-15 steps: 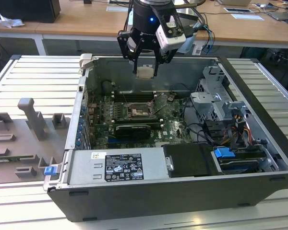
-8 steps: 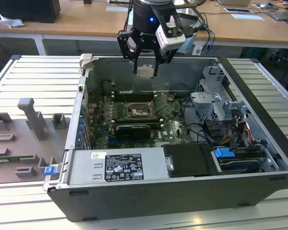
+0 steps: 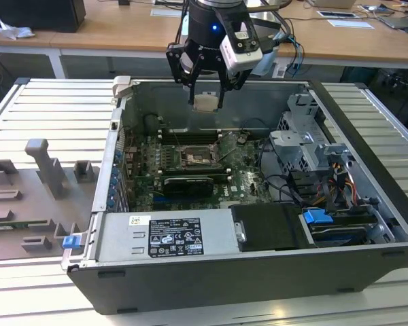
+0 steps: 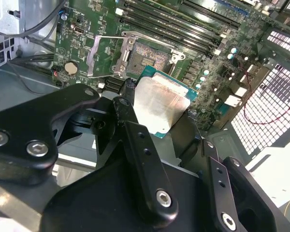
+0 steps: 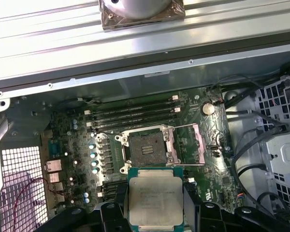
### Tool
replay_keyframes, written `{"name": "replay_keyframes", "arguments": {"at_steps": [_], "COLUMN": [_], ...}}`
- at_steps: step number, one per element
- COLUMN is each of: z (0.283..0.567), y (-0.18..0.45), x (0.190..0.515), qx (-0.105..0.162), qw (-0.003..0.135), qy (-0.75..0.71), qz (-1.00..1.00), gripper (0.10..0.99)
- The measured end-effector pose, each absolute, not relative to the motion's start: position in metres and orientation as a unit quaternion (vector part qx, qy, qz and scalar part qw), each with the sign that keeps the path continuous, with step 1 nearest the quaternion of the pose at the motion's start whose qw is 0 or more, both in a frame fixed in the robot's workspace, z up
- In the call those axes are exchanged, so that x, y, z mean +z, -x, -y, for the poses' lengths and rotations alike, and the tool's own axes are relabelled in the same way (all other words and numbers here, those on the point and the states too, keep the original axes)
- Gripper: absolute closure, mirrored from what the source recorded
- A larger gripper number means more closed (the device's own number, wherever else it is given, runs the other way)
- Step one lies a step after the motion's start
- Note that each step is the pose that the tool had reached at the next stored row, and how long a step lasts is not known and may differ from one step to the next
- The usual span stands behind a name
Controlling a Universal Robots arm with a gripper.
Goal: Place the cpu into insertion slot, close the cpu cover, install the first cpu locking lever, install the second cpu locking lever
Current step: 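Place the cpu into insertion slot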
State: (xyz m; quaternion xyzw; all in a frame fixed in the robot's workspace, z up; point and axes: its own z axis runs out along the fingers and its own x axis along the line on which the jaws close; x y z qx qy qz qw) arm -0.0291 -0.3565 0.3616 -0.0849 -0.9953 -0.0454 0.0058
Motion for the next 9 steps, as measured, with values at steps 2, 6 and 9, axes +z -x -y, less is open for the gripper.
{"name": "replay_keyframes", "arguments": {"at_steps": [2, 6, 9], "z": [0.3565, 0.3565, 0.3565], "y": [0.0291, 0.0291, 0.0291], "x": [0.3616, 0.3616, 0.3616], "qx": [-0.045, -0.045, -0.045], "qw": [0.006, 0.006, 0.006], "qy": [0.086, 0.09, 0.091], "qz": [0.995, 0.995, 0.995], "gripper": [0.545, 0.545, 0.545]}}
